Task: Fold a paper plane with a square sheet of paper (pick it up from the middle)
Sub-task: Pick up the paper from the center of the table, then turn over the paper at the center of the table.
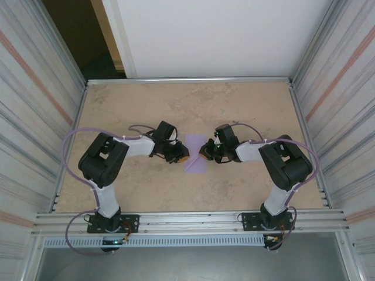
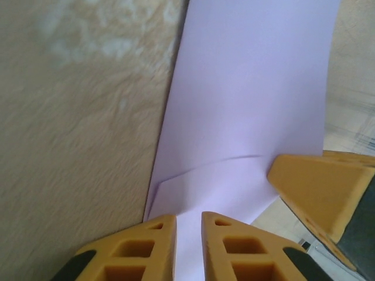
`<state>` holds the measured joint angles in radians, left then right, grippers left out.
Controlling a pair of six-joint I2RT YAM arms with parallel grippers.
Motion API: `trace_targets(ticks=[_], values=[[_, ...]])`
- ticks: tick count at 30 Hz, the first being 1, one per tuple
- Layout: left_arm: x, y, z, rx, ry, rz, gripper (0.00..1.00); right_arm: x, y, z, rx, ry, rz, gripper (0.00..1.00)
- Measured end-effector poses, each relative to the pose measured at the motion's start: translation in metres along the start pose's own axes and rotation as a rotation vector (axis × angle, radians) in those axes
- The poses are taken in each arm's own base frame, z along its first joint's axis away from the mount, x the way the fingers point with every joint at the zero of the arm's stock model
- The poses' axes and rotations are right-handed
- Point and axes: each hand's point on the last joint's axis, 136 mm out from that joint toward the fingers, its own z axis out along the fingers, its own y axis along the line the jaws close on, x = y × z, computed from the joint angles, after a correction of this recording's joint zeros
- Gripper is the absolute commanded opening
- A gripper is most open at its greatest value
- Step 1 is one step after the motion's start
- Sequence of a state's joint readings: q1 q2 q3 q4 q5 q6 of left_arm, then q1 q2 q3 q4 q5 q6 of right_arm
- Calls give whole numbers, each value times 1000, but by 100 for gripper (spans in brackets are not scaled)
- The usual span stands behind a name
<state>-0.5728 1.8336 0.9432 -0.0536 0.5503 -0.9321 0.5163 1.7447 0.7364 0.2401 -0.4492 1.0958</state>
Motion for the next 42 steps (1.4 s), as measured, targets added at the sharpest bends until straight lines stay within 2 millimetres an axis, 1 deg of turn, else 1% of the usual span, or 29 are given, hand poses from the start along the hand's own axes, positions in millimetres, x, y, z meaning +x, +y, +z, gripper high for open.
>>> trace_targets(ticks=[3,5,6,8,10,11,14,17,19,25,29,36,42], values=[[1,-5,-19,30,-35,-2,28,0,3,-5,-8,-10,-10,1],[-4,-15,-39,74,-83,7,33,-3,12,-14,-33,-29,-25,0],[-8,-20,-49,99,-109,15,36,-5,18,-19,-51,-42,-36,0],[-14,-30,-70,156,-171,31,46,-13,36,-36,-101,-80,-69,0],[-17,-38,-88,204,-220,52,55,-20,55,-56,-160,-121,-99,0],[-17,-42,-95,229,-240,66,61,-24,65,-68,-194,-141,-114,0],[-15,-60,-112,315,-276,118,80,-30,92,-100,-293,-185,-153,0],[-12,-79,-122,411,-290,165,91,-32,109,-122,-366,-203,-184,1],[-8,-92,-125,474,-288,193,94,-31,119,-132,-408,-199,-196,1],[16,-129,-125,584,-227,286,95,-22,139,-142,-504,-148,-189,2],[23,-144,-124,623,-196,316,91,-19,148,-148,-551,-126,-174,2],[22,-150,-123,655,-176,300,76,-18,155,-153,-588,-111,-168,4],[21,-154,-128,676,-177,292,52,-23,153,-156,-589,-118,-163,9]])
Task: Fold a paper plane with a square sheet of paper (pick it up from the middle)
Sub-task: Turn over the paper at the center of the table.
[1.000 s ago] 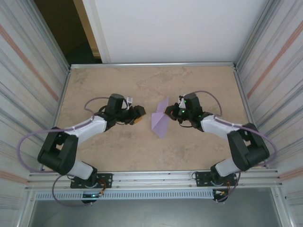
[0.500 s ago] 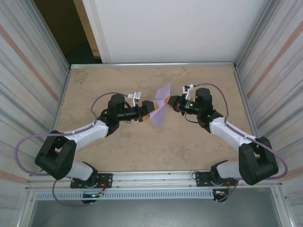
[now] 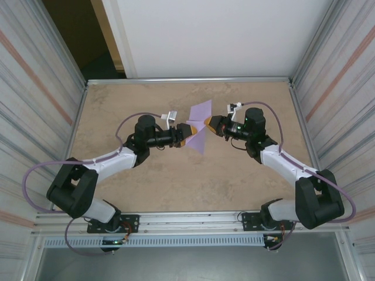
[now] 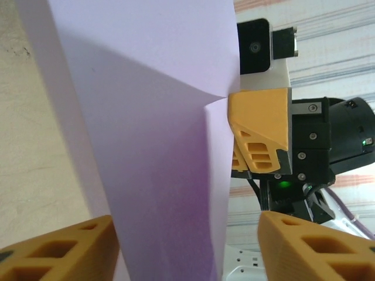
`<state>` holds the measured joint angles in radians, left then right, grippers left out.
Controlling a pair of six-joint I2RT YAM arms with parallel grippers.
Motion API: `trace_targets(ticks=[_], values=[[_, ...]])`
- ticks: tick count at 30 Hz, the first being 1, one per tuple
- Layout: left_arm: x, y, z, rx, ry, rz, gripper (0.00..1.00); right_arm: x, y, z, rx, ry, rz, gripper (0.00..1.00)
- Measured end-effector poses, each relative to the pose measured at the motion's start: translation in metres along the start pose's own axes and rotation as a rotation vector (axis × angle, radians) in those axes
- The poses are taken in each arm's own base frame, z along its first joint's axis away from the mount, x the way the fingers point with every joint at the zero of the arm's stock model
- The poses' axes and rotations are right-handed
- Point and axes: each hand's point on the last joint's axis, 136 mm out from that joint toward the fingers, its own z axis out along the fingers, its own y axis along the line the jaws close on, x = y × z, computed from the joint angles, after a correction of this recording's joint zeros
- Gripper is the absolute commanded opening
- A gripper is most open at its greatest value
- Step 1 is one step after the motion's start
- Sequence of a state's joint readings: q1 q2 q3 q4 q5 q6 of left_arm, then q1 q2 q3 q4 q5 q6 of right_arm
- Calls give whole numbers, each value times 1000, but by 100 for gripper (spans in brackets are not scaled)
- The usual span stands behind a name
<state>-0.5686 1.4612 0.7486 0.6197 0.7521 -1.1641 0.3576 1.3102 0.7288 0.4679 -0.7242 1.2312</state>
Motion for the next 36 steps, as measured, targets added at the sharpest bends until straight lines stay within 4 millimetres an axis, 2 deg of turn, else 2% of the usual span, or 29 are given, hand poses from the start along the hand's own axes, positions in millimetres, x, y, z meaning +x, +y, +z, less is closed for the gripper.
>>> trace_targets(ticks=[6,11,15,20,26,33,36], values=[[-1,-2,1,14,6,-6,31,1,-6,-1,19,5,14,15],[-1,2,2,10,10,-11,16,4,-19,-4,57,9,43,35],[-2,5,3,-2,12,-14,12,-1,-30,-16,116,-23,43,53],[-2,22,0,-81,21,-7,10,-10,-54,-41,256,-100,37,61],[-11,52,-15,-390,19,78,10,-14,-87,-75,474,-177,12,71],[-44,48,-56,-886,-18,329,10,-17,-94,-101,616,-232,-66,73],[-52,62,-74,-1140,10,413,10,-18,-98,-108,662,-246,-80,73]])
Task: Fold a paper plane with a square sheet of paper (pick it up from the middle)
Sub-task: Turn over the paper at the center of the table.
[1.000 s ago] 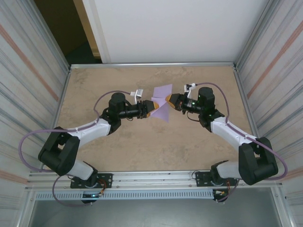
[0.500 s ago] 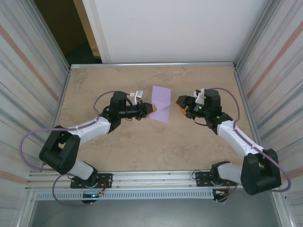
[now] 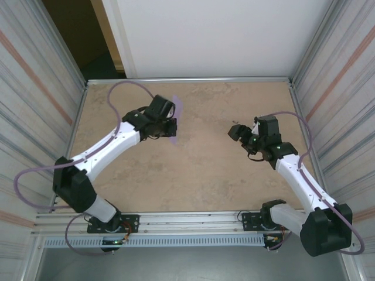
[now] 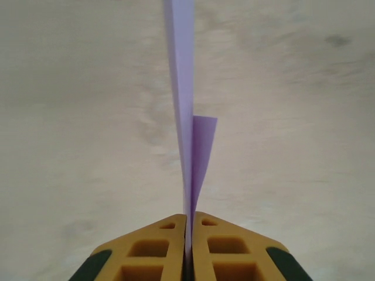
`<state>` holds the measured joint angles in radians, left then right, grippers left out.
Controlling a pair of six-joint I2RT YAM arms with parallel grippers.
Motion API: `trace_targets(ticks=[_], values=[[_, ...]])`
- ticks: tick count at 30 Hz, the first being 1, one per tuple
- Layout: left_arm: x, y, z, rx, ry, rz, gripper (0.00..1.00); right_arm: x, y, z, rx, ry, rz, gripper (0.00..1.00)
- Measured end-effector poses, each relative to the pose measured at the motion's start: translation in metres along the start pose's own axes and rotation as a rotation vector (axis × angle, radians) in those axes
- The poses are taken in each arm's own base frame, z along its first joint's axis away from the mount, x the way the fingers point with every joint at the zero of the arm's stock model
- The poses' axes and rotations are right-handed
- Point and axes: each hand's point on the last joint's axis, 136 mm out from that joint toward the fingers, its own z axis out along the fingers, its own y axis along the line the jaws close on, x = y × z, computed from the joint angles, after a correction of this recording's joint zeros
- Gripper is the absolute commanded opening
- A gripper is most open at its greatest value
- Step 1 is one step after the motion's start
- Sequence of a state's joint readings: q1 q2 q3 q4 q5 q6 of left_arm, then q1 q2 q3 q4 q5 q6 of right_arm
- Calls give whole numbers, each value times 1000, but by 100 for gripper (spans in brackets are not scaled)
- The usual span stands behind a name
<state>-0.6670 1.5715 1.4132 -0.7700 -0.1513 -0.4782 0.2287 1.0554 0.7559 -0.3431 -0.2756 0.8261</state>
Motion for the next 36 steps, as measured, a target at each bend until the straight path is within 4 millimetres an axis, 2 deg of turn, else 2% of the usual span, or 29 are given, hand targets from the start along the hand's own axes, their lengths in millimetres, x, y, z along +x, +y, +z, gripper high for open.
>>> trace_targets(ticks=[2,6,9,12,15,18,22,25,28,31,33,36], values=[[7,14,12,-167,48,77,10,0,-7,-1,33,-8,0,73],[26,27,38,-393,148,220,10,-1,-17,-2,86,-20,7,73],[38,28,57,-476,208,293,11,-2,-23,-2,110,-30,11,73],[49,20,74,-493,249,327,16,-3,-27,-3,127,-38,21,73],[60,5,91,-442,288,324,23,-3,-33,-4,146,-47,30,73],[71,-15,104,-331,326,280,35,-2,-39,-3,160,-44,37,73],[76,-52,116,-113,355,189,51,0,-41,-3,165,-39,42,73],[79,-65,121,43,384,93,60,1,-40,-1,159,-30,43,71],[73,-55,116,143,396,-25,66,7,-37,7,149,5,40,69],[55,-37,102,224,351,-150,67,28,-27,26,141,80,-7,65],[42,-21,91,270,301,-233,68,49,-13,41,132,150,-58,61],[31,9,79,310,237,-363,69,81,20,68,94,246,-133,51]])
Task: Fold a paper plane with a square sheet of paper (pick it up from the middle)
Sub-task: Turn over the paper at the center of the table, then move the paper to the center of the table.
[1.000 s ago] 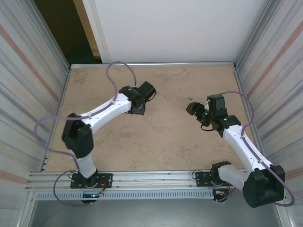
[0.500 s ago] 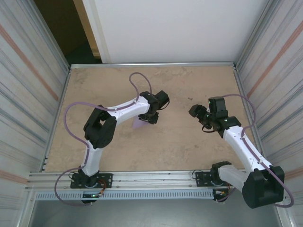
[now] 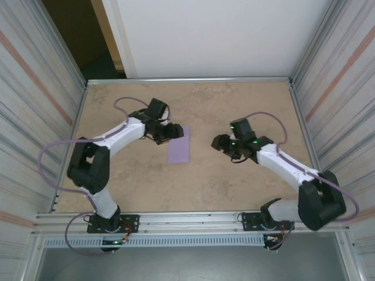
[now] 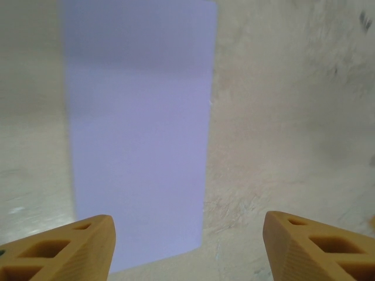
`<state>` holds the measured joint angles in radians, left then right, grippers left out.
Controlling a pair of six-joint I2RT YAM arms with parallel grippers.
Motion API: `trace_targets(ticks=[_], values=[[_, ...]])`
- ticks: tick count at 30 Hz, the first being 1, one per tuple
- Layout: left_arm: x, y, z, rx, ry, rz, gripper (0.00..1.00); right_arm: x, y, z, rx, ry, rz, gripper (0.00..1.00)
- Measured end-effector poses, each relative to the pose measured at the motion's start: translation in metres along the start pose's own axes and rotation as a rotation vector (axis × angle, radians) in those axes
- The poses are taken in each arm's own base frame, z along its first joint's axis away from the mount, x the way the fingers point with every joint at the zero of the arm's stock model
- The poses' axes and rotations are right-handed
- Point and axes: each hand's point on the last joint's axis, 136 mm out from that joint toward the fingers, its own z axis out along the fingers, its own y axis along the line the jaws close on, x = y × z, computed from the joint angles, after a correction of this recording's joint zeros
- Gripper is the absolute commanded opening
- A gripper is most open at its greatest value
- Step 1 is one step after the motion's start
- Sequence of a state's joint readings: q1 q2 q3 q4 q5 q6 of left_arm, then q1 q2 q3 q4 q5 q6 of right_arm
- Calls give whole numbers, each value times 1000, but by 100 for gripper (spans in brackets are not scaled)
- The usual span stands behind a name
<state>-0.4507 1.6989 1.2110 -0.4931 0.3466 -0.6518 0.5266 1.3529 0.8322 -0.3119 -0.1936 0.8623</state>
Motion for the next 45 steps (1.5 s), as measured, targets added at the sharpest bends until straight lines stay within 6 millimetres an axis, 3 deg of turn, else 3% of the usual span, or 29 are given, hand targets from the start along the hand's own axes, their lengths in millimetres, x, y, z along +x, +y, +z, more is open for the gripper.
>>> trace_targets(ticks=[6,11,17,23,27,32,36,40,45], values=[[0,47,-10,38,-40,-182,70,30,73,59,-92,127,-99,35],[6,51,-9,78,-29,-221,70,42,94,98,-130,199,-85,28],[2,39,-10,144,-32,-218,69,49,78,126,-82,250,-62,28],[0,24,-6,211,-22,-196,63,49,52,132,-36,290,-33,26],[12,14,11,238,39,-182,52,50,43,127,-64,310,-54,25],[38,-6,40,263,148,-139,35,55,16,108,-71,337,-88,24],[51,-27,56,290,202,-93,31,56,-1,95,-66,352,-88,23],[57,-40,72,298,240,-64,27,57,-6,91,-63,359,-93,23],[59,-32,86,249,260,-79,24,57,-7,91,-62,358,-93,22]])
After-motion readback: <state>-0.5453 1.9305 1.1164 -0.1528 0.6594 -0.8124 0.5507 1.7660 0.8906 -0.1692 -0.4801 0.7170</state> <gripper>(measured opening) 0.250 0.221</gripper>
